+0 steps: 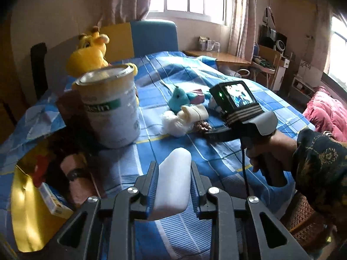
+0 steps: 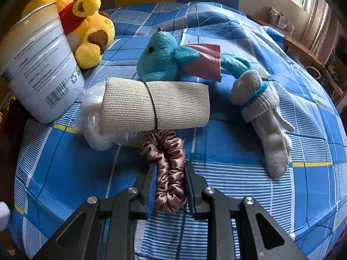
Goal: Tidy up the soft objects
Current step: 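Carry the white foam block into the gold tray and open the left tool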
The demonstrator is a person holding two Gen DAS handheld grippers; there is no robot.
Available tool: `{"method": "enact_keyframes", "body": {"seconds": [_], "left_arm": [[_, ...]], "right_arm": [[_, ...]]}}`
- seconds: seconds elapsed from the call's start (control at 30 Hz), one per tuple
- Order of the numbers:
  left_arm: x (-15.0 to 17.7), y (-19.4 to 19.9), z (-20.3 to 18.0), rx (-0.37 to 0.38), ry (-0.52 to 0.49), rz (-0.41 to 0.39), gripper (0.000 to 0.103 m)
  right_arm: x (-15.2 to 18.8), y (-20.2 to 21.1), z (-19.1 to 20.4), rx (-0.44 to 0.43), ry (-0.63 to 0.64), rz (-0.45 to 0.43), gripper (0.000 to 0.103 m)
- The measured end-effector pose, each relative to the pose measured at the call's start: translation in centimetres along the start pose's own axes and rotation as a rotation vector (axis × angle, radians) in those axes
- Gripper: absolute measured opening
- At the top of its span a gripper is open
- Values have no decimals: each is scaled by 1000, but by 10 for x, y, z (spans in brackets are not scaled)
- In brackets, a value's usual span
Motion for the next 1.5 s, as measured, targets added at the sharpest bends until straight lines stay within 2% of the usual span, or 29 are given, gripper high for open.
{"method": "enact_keyframes", "body": {"seconds": [0.57,0.83,1.0,1.13,1.3,1.5], "left_arm": [[-5,32,23,-71,46,-63,28],[-1,55,57,-131,112,-100,28],[3,92,113,-185,255,-160,28],[18,128,173,-289,394,-207,28],[53,143,233,-374,553,-189,28],[73,117,260,-338,653,-137,28]], "right_arm": [[3,3,3,17,17,-33,23],[4,3,3,21,23,-41,23],[4,4,4,26,28,-47,23],[5,4,5,30,28,-47,23],[4,4,5,34,28,-45,23],[4,5,6,39,28,-44,23]]}}
Point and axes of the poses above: each gripper's, at about its wrist camera, not at the fingertips, and y roughly against the way its jaws point, z to its left, x to its underside, the point moved 2 cm from there along -y, roughly the way its jaws point, and after that the axes turned 11 degrees about x, right-handed, at the moved point
